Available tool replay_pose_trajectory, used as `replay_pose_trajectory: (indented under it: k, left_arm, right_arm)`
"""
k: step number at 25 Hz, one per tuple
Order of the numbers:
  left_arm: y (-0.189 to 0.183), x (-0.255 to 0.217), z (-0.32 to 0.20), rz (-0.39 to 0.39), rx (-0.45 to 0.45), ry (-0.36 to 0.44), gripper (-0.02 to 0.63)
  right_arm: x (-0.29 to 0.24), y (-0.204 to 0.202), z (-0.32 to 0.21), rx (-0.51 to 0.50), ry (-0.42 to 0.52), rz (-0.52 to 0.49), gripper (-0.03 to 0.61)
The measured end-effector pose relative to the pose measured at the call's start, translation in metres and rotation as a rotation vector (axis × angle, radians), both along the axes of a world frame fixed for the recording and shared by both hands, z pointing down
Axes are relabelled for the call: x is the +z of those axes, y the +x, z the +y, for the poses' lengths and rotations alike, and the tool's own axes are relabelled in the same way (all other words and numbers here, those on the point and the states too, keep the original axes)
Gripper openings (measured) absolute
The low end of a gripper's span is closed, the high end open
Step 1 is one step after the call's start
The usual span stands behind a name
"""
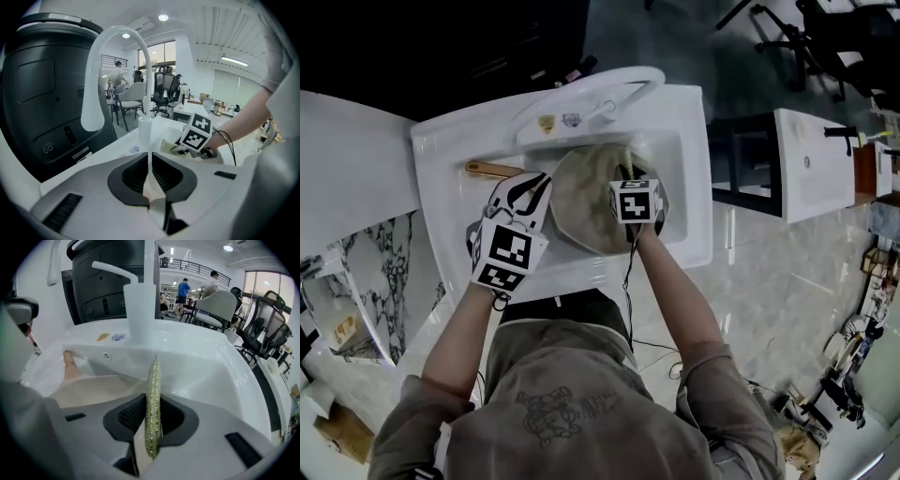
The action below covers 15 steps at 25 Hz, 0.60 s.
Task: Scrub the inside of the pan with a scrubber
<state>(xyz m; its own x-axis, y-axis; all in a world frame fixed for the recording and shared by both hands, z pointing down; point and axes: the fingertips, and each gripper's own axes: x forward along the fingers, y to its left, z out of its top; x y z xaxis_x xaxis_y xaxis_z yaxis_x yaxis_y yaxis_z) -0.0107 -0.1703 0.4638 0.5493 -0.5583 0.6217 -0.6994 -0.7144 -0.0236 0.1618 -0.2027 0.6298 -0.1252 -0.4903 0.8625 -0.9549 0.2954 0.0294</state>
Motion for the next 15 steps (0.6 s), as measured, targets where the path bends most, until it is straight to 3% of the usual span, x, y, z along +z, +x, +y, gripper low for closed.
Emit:
replay_pose_trajectory:
  k: [8, 15]
  left_arm:
    - [-0.008, 0.014, 0.000, -0.018, -0.040, -0.016, 0.037]
    - [-0.019, 0.023, 0.007, -0.028, -0.057, -0.027, 0.037]
  right_arm:
    - [0.036, 0.009, -0.005, 0.017, -0.080, 0.060, 0.077]
    - [0.058, -0.016, 0.001, -0.046, -0.135, 0.017, 0.077]
